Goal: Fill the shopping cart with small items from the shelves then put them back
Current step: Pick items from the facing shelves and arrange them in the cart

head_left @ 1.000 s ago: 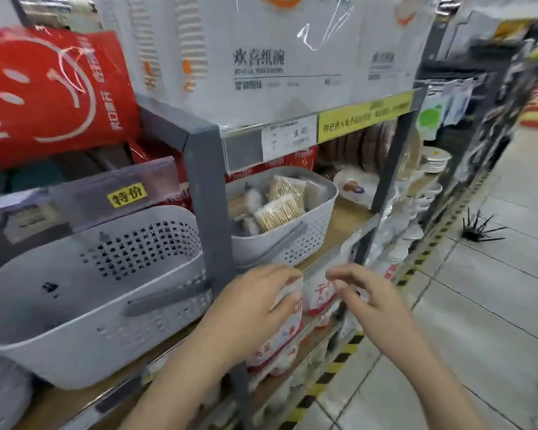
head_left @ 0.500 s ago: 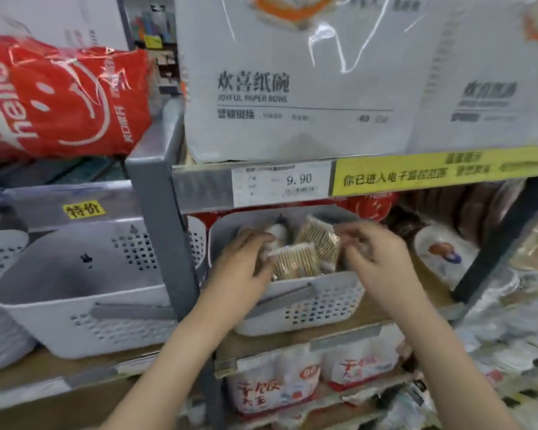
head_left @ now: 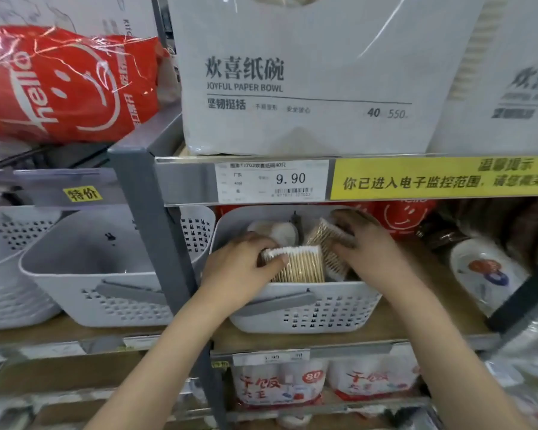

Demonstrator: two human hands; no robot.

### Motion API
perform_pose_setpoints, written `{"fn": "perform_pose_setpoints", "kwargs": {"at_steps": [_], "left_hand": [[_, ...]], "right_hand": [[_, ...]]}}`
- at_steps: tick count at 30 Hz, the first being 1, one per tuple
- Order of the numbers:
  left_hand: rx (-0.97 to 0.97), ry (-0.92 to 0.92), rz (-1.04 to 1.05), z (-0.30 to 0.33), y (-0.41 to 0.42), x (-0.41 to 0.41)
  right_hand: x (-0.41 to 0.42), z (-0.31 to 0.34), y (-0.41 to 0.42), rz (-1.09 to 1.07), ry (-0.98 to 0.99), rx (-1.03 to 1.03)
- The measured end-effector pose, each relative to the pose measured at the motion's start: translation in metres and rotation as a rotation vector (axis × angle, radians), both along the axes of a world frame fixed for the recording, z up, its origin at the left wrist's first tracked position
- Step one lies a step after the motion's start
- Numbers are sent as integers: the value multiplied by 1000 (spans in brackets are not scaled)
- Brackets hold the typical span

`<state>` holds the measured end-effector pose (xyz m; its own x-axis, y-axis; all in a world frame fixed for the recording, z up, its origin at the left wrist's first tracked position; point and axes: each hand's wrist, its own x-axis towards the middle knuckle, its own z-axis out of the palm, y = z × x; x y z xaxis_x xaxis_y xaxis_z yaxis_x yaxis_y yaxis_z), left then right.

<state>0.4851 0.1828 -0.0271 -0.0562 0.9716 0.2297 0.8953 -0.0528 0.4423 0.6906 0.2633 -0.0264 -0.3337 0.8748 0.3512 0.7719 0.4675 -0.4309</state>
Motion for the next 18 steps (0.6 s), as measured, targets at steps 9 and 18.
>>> {"fn": "perform_pose_setpoints", "kwargs": {"at_steps": [9,18], "left_hand": [[61,-141,-41,-3,-6,-2],[354,-799,-66,5,-27,8]], "right_hand": [[0,1,-1,23,-8,-6],[5,11,-15,-14,472,36]]}}
